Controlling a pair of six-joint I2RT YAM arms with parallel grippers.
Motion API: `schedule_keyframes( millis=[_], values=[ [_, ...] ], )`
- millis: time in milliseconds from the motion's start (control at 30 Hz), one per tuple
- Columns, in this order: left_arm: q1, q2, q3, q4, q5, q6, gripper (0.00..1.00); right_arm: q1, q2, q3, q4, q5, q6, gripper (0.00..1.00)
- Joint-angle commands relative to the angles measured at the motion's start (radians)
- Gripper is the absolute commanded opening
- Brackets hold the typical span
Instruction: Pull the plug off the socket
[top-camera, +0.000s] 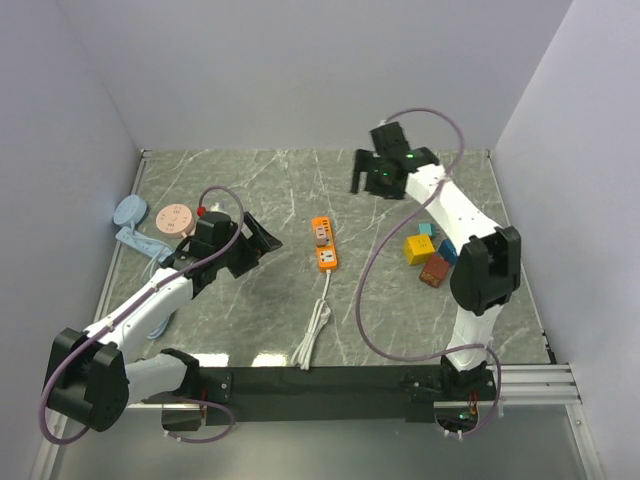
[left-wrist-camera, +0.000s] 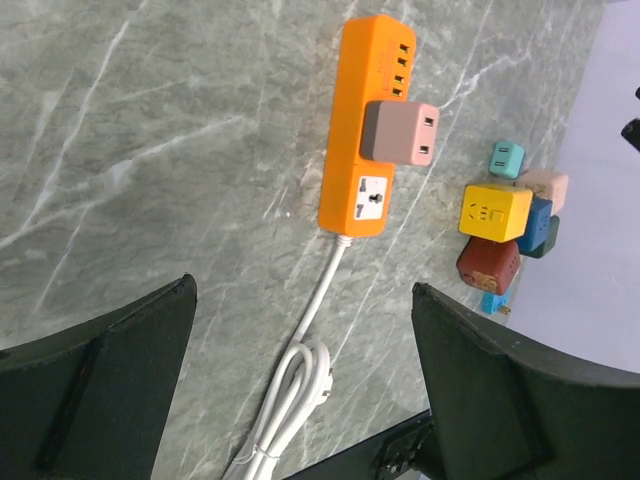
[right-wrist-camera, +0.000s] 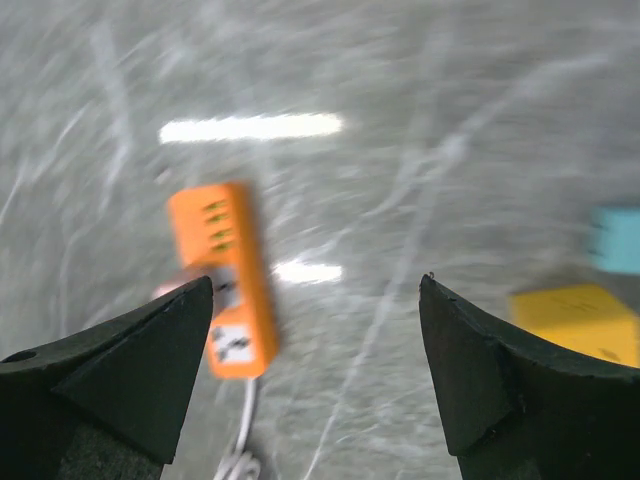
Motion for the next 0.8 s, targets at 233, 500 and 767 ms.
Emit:
schedule_keyframes(
  millis=[233,500,767],
  values=[
    [0.004,-0.059,-0.022,-0.028,-0.043,-0.001,0.94,0.232,0.136,0.094,0.012,-0.217,-0.139,0.88],
    [0.004,-0.073,-0.036,-0.034,-0.046,-0.010,0.94,0.296,0.249,0.126,0.014,-0.163,-0.106,0.82],
    [0.004,-0.087,-0.059,-0.027,-0.037,-0.015,0.94,0.309,0.326,0.166,0.009,-0.147,-0.100,0.61]
  ],
)
